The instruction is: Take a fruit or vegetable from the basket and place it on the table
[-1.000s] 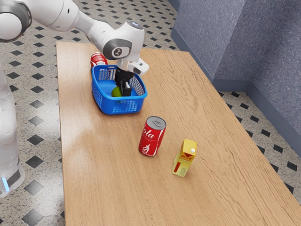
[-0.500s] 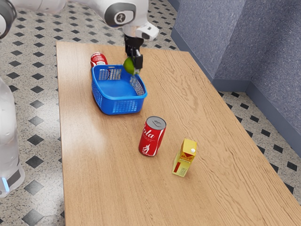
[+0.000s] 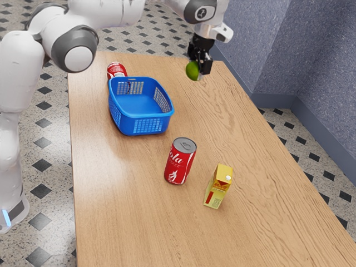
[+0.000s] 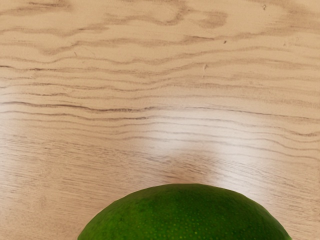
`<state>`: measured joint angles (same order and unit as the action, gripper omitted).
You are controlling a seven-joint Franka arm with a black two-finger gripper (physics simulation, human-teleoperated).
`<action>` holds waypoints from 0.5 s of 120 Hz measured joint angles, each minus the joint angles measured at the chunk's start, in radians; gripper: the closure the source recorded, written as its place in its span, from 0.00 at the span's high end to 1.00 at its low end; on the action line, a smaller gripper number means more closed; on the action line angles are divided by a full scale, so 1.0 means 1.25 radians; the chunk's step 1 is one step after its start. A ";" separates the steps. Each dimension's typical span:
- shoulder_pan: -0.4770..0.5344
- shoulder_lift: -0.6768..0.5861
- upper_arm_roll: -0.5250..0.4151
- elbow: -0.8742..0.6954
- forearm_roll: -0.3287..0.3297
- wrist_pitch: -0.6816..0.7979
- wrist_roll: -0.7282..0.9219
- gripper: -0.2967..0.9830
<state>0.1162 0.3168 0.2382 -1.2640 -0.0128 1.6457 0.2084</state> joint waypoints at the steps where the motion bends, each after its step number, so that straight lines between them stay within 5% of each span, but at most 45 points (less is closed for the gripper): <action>1: 0.000 0.004 0.000 0.004 -0.002 -0.001 0.000 0.35; 25: -0.002 0.038 -0.003 0.038 -0.020 -0.017 0.006 0.34; 38: -0.002 0.039 -0.006 0.039 -0.031 -0.022 0.010 0.55; 60: -0.002 0.038 -0.007 0.040 -0.043 -0.026 0.015 0.67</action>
<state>0.1140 0.3642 0.2299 -1.2139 -0.0669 1.6126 0.2274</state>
